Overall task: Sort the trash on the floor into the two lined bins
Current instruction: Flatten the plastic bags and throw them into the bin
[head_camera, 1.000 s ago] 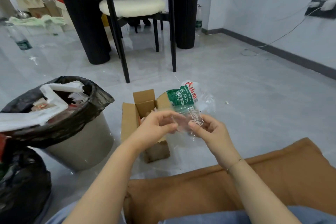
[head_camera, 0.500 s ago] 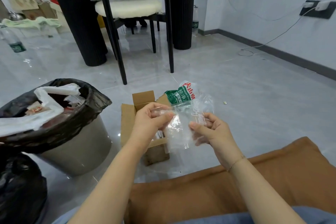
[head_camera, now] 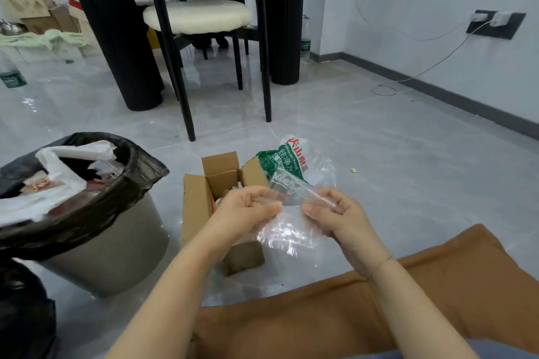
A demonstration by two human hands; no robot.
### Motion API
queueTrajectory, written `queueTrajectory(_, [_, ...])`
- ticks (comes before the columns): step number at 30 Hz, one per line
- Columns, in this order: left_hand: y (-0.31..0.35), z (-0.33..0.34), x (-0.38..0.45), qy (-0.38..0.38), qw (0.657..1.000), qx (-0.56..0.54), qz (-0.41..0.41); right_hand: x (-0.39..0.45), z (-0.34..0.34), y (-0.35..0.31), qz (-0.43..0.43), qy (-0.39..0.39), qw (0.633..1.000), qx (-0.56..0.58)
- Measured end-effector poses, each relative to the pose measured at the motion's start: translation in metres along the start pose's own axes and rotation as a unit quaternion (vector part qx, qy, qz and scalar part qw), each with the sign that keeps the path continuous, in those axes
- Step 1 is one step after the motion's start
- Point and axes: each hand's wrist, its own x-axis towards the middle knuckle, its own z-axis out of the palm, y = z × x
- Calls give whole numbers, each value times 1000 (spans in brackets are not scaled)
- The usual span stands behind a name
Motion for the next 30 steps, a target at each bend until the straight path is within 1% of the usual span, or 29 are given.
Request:
queueTrajectory(3, [-3, 9, 3, 63, 997, -44, 13, -1, 5, 2, 17, -15, 997, 73])
queueTrajectory(6, [-6, 11, 4, 78, 994, -68, 24, -2, 6, 0, 21, -50, 994, 90])
queueTrajectory(8, [-6, 10, 4, 84, 992, -90, 20, 0, 4, 2, 21, -59, 994, 88])
queueTrajectory(10, [-2, 5, 4, 58, 988, -140, -1, 1, 3, 2, 16, -52, 993, 106])
queueTrajectory(12, [2, -3, 3, 1, 978, -207, -34, 2, 2, 2, 11, -47, 989, 139])
queueTrajectory(14, [4, -13, 1, -47, 970, -229, -67, 2, 2, 2, 11, -54, 988, 144])
queueTrajectory(17, [1, -32, 1, -105, 960, -238, -103, 3, -1, 6, -7, -62, 992, 106])
queueTrajectory(20, [-1, -46, 1, -136, 937, -291, -140, 3, -4, 6, -57, -46, 997, 31])
queueTrajectory(22, [2, -45, -3, -142, 946, -248, -156, 1, -4, 4, -83, -64, 994, -33])
queueTrajectory(23, [3, -42, -4, -142, 953, -215, -159, 0, -4, 3, -82, -72, 993, -44])
queueTrajectory(24, [3, -38, -6, -138, 961, -184, -155, -2, -2, 1, -77, -80, 993, -43])
queueTrajectory(26, [1, -29, -5, -98, 975, -149, -132, -4, 2, 0, -69, -86, 993, -38])
queueTrajectory(29, [1, -24, -2, -5, 990, -115, -80, -6, 13, 4, -69, -47, 995, -50])
queueTrajectory(30, [2, -23, -2, 16, 992, -108, -65, -6, 18, 7, -65, -27, 997, -35])
